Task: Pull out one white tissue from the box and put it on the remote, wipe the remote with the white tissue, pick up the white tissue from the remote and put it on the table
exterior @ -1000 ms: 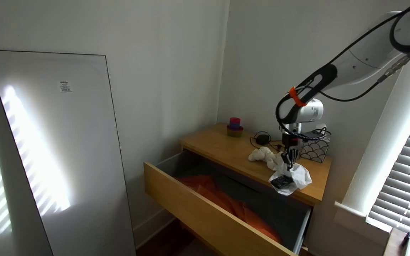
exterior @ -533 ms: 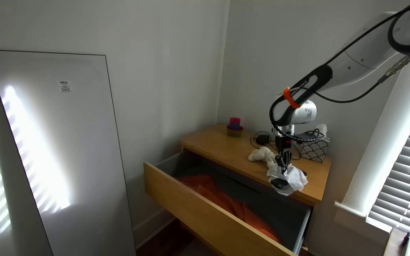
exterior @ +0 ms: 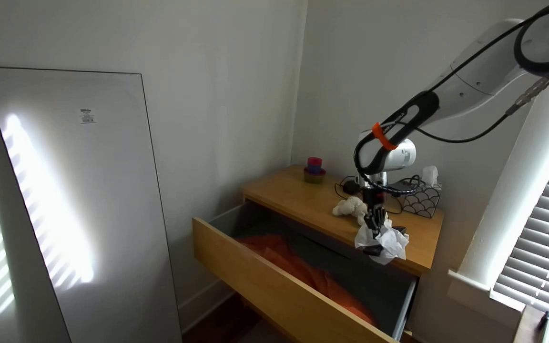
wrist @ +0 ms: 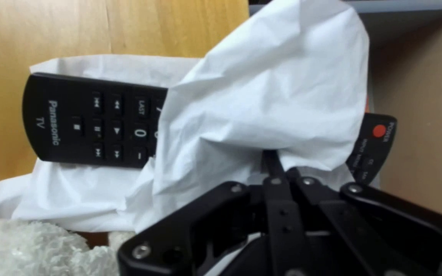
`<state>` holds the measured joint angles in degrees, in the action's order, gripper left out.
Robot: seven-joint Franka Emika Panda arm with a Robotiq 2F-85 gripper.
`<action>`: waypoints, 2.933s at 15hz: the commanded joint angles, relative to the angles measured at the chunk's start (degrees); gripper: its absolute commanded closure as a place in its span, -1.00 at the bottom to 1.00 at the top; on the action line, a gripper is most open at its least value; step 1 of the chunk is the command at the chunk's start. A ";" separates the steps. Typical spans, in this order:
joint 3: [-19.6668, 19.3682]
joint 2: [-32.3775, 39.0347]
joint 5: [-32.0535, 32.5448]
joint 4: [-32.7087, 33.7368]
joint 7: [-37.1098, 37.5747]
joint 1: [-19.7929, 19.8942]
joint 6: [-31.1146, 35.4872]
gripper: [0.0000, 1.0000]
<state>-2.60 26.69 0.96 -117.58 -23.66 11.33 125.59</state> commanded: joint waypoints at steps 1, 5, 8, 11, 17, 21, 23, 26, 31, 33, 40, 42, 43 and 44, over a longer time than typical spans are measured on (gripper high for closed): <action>0.24 0.42 1.46 -0.17 0.44 -0.88 -0.97 1.00; 0.09 0.20 1.04 -0.16 0.08 -0.47 -1.28 1.00; -0.16 0.01 0.79 -0.38 0.18 -0.09 -1.42 1.00; -0.72 -0.35 0.55 -0.84 0.12 0.77 -1.18 1.00; -2.16 -2.08 -0.98 -2.36 -1.15 4.29 -0.23 1.00; -3.09 -3.44 -2.09 -3.14 -1.63 6.37 0.21 1.00; -3.49 -3.91 -2.61 -3.38 -1.94 7.16 0.27 1.00; -4.01 -4.15 -3.51 -3.22 -2.19 8.06 0.42 1.00; -4.27 -4.13 -5.06 -2.59 -3.79 9.50 -0.45 1.00; -3.73 -4.93 -5.22 -3.72 -5.17 9.21 0.39 1.00; -1.47 -6.66 -5.29 -6.82 -8.86 7.51 0.22 1.00; -1.20 -6.07 -5.00 -6.49 -8.55 6.85 1.14 1.00; -1.11 -5.84 -5.02 -6.20 -8.44 6.64 0.97 1.00; -1.15 -5.54 -4.94 -5.84 -8.12 6.48 1.12 1.00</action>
<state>-3.79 21.77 -3.22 -122.30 -30.64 18.31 125.56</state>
